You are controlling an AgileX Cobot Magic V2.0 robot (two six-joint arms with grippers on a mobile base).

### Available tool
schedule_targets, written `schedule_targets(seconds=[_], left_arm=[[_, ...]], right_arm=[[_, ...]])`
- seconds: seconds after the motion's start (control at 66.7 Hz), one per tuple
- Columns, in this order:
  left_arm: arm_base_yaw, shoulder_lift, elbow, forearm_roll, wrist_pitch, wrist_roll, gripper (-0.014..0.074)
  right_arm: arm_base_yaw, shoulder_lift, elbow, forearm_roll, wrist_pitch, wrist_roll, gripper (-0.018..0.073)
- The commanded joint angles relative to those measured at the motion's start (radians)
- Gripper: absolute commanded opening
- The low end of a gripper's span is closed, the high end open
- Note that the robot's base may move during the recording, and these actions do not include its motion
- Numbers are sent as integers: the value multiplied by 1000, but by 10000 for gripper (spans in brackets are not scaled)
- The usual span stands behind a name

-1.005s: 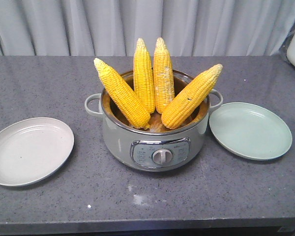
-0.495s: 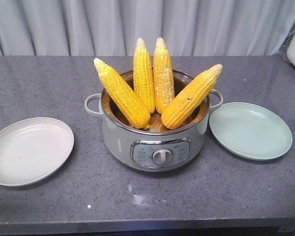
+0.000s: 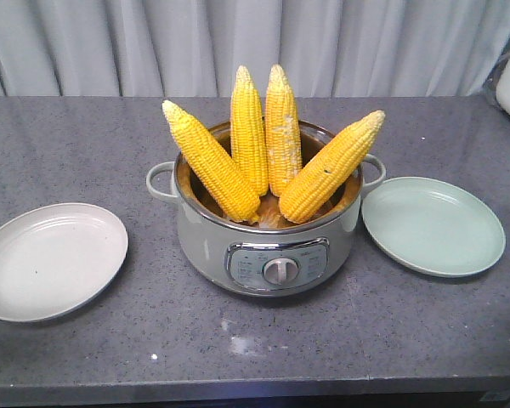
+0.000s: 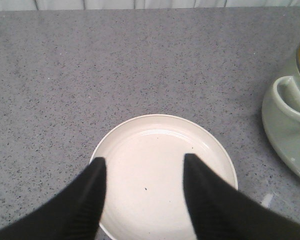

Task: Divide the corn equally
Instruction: 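Reach the right gripper into the pot toward the nearest corn cob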

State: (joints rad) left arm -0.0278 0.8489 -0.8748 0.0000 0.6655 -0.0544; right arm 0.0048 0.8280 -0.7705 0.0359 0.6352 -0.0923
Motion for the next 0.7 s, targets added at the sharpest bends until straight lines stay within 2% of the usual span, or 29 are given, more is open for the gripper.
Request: schedule_targets(seconds=[0.0,0.12,0.195,0.24,0.345,0.405,0.465,0.555,0.69], left_arm=[[3,-4,-30,-9,-64,-2,573],[3,-4,-32,-10,-34,14,673],[3,-1,-55,-44,25,103,685],[3,5,-75,-97,81,171,684],[3,27,-128,-264,181,391,680],[3,35,-134,-389,181,495,679],[3,43,-133,-461,169,588,676],[2,58,-133,-538,166,665,673],[-12,89,-133,-578,164,692,667]], right_arm=[[-1,0,-29,5,-65,-9,559],[-1,6,-25,37,-68,-9,691],[-1,16,-29,68,-71,-23,711],[-1,23,-32,95,-66,-50,708],[-1,49,-51,195,-51,-141,693],[-1,70,-66,266,-45,-210,682],[-1,94,-82,334,-40,-280,669],[-1,130,-109,438,-38,-376,654],[0,203,-162,549,-26,-481,646]])
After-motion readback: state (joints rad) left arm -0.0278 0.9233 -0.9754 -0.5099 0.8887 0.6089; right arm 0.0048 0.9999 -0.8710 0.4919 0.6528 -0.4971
